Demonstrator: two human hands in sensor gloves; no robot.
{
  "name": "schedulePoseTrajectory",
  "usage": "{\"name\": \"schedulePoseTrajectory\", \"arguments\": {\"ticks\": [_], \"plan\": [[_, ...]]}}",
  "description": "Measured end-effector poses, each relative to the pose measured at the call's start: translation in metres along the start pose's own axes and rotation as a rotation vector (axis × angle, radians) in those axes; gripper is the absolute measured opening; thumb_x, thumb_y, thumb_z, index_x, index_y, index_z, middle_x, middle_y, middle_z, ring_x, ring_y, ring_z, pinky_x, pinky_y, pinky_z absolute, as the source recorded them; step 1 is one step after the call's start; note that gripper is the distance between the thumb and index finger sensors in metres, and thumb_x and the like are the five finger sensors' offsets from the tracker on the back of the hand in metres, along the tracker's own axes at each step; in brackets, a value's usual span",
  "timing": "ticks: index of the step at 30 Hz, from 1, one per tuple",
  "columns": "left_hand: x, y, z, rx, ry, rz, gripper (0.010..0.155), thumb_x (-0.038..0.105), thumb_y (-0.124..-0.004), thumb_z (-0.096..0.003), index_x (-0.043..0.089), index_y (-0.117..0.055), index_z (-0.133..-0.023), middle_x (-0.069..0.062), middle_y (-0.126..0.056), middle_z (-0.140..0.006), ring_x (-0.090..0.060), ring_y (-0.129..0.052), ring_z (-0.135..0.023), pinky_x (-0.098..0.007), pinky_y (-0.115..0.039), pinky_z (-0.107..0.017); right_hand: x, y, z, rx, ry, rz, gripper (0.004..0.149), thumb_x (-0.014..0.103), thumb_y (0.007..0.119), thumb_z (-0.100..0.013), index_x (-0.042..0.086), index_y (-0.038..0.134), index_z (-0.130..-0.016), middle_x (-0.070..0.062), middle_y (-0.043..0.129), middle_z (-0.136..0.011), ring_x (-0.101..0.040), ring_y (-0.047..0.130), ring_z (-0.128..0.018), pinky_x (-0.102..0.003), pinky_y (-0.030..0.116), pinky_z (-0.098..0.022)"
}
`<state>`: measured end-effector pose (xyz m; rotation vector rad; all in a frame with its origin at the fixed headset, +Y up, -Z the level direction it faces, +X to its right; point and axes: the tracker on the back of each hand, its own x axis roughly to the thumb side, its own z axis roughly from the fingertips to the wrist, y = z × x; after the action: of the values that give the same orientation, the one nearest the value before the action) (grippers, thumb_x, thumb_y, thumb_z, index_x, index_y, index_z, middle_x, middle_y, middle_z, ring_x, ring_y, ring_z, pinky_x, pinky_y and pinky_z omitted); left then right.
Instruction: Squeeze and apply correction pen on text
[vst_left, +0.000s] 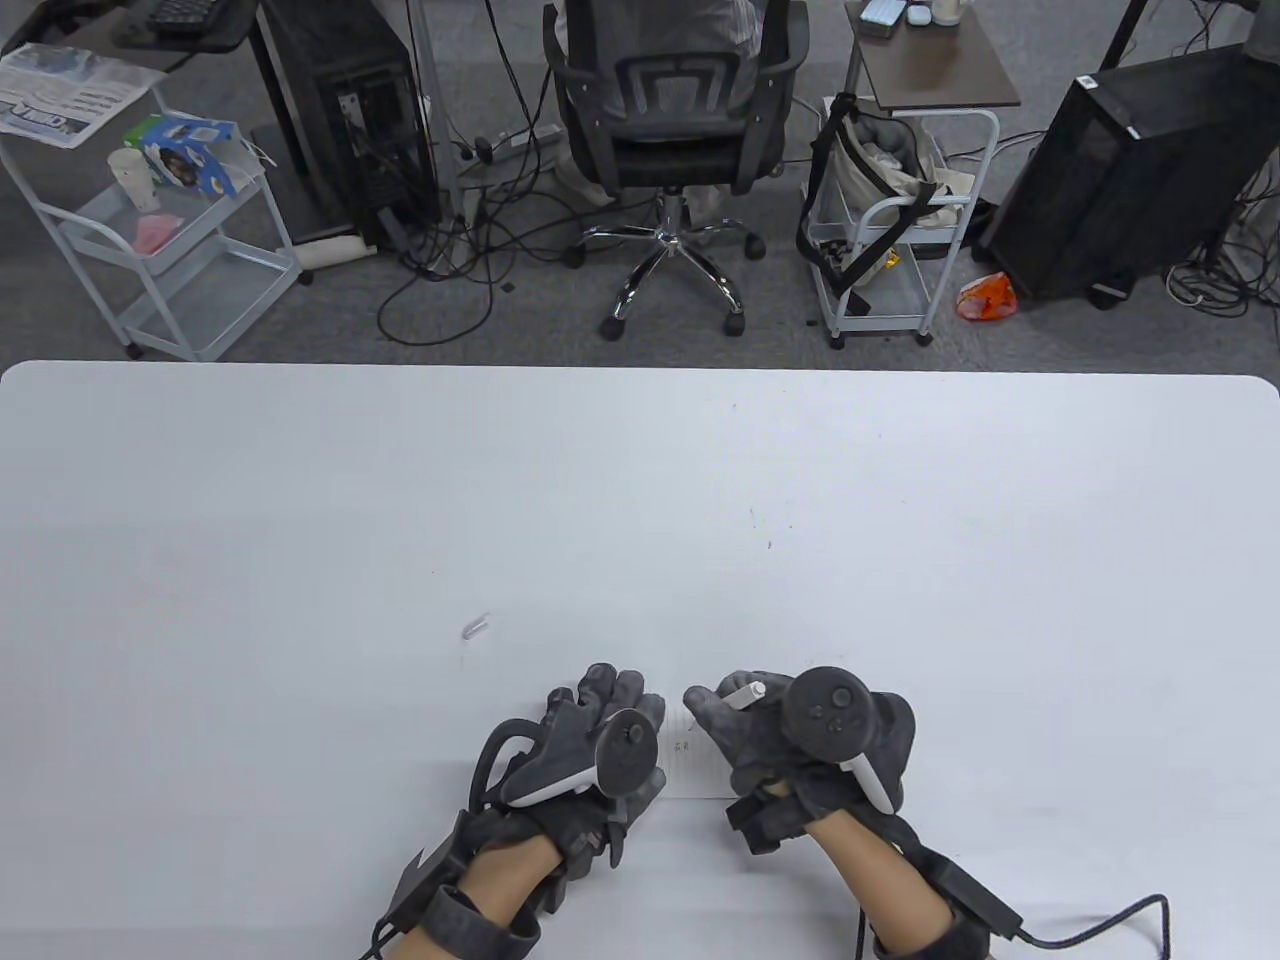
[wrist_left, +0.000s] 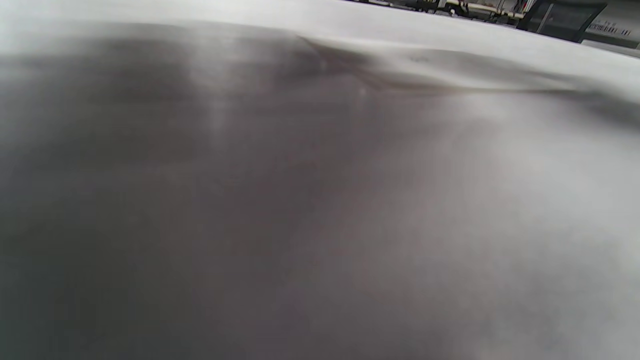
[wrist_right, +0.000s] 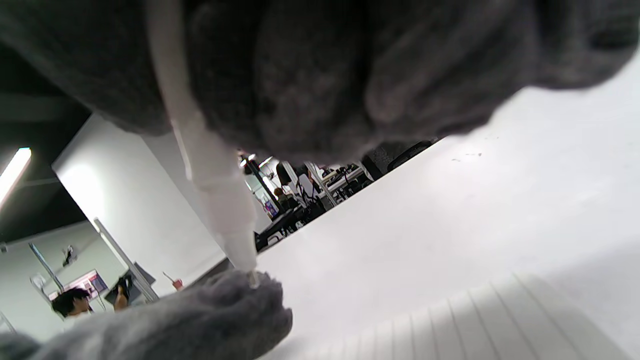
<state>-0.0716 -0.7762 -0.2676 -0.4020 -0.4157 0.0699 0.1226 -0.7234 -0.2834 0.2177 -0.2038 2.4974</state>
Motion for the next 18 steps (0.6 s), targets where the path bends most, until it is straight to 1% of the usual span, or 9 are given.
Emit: {"name": "schedulePoseTrajectory", "arguments": {"ticks": [4, 6, 8, 10, 12, 14, 18], "plan": [[0.002, -0.008, -0.008, -0.031, 0.008, -0.027, 0.074, 0.058, -0.052, -0.0448, 0.027, -0.028, -0.108, -0.002, -0.02, -0.12, -0.03, -0.018, -0.11, -0.056, -0.032, -0.078, 0.01, 0.019, 0.0, 0.038, -0.034, 0.15, 0.042, 0.059, 0.084, -0.039, 0.02, 0.096, -0.049, -0.001, 0.102, -0.031, -0.024, 0.097, -0.018, -0.045, 0.085, -0.034], [0.002, -0.012, -0.011, -0.049, 0.013, -0.047, 0.073, 0.058, -0.052, -0.0448, 0.028, -0.028, -0.108, -0.002, -0.021, -0.12, -0.029, -0.019, -0.111, -0.056, -0.032, -0.079, 0.012, 0.025, 0.0, 0.055, -0.041, 0.194, 0.042, 0.059, 0.084, -0.039, 0.02, 0.096, -0.049, -0.001, 0.102, -0.032, -0.024, 0.097, -0.019, -0.045, 0.085, -0.034], [0.003, -0.015, -0.012, -0.086, 0.017, -0.065, 0.073, 0.056, -0.051, -0.0452, 0.028, -0.023, -0.106, -0.002, -0.017, -0.119, -0.03, -0.023, -0.112, -0.053, -0.035, -0.079, 0.013, 0.031, 0.0, 0.079, -0.042, 0.213, 0.042, 0.058, 0.083, -0.04, 0.019, 0.095, -0.051, -0.002, 0.101, -0.033, -0.025, 0.097, -0.02, -0.045, 0.084, -0.035], [0.004, -0.017, -0.013, -0.09, 0.018, -0.087, 0.073, 0.054, -0.051, -0.0456, 0.027, -0.021, -0.106, -0.003, -0.014, -0.118, -0.031, -0.024, -0.112, -0.051, -0.035, -0.08, 0.014, 0.033, -0.001, 0.089, -0.044, 0.235, 0.042, 0.057, 0.082, -0.04, 0.019, 0.095, -0.052, -0.003, 0.101, -0.034, -0.025, 0.096, -0.021, -0.046, 0.084, -0.036], [0.004, -0.019, -0.013, -0.113, 0.011, -0.102, 0.072, 0.053, -0.048, -0.0463, 0.027, -0.017, -0.106, -0.003, -0.01, -0.118, -0.032, -0.02, -0.112, -0.051, -0.033, -0.08, 0.015, 0.033, -0.001, 0.088, -0.043, 0.236, 0.042, 0.057, 0.082, -0.04, 0.018, 0.095, -0.051, -0.002, 0.101, -0.034, -0.026, 0.096, -0.021, -0.046, 0.084, -0.036], [0.004, -0.02, -0.013, -0.125, 0.006, -0.1, 0.071, 0.053, -0.046, -0.0467, 0.027, -0.014, -0.105, -0.003, -0.007, -0.117, -0.032, -0.017, -0.111, -0.051, -0.031, -0.08, 0.015, 0.031, -0.004, 0.096, -0.036, 0.222, 0.041, 0.056, 0.083, -0.04, 0.018, 0.095, -0.051, -0.003, 0.101, -0.033, -0.026, 0.096, -0.021, -0.046, 0.084, -0.036], [0.004, -0.02, -0.013, -0.131, 0.004, -0.096, 0.071, 0.052, -0.046, -0.0471, 0.027, -0.014, -0.105, -0.003, -0.006, -0.117, -0.032, -0.015, -0.111, -0.051, -0.03, -0.08, 0.019, 0.024, -0.015, 0.11, 0.0, 0.177, 0.041, 0.055, 0.083, -0.04, 0.017, 0.095, -0.05, -0.003, 0.101, -0.032, -0.026, 0.096, -0.02, -0.046, 0.084, -0.036]]}}
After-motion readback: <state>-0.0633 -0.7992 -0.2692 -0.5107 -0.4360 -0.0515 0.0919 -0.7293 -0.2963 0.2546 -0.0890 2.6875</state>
